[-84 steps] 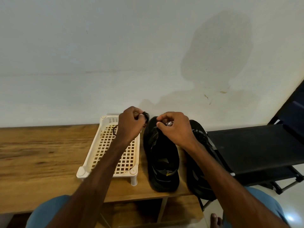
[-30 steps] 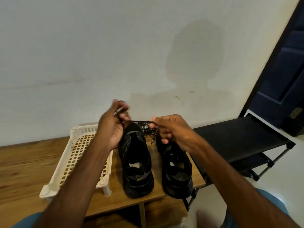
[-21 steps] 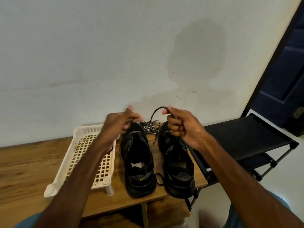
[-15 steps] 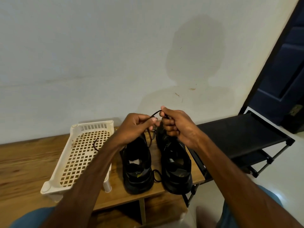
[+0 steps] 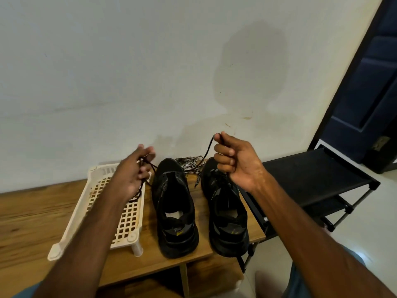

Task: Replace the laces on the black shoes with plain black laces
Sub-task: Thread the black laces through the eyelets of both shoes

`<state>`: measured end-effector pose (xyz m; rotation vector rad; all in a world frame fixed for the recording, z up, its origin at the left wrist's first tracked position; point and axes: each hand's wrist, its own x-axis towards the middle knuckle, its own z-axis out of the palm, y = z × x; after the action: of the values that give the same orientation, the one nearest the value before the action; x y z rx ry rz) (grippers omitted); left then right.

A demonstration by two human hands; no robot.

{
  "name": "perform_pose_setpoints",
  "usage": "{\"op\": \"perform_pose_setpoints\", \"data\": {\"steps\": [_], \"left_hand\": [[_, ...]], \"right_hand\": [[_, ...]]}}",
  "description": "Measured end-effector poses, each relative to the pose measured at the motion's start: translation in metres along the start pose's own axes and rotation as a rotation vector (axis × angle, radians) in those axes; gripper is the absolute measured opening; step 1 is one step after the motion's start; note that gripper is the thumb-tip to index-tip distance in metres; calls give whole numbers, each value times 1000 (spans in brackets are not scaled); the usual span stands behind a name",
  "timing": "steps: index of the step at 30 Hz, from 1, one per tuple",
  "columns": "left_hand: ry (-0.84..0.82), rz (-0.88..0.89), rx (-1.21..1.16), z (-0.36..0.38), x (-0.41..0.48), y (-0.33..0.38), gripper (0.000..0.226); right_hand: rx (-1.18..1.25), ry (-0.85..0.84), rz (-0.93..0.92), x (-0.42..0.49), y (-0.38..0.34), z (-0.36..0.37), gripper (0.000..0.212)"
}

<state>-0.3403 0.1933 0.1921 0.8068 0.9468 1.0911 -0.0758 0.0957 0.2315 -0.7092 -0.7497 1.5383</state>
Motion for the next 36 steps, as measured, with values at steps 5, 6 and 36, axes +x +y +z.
{"op": "perform_pose_setpoints", "data": {"steps": [5,6,36], "left_hand": [[-255,65,550,43,-19,-8,48],[-266,105,649,48,-22,-8,48],[-206,681,1228,68,-54,36,22]], "right_hand": [[-154,-67,66,3,11,7,22],[-219,-60,58,3,12,7,23],[-861,-50,-280,5,31,27,24]]}}
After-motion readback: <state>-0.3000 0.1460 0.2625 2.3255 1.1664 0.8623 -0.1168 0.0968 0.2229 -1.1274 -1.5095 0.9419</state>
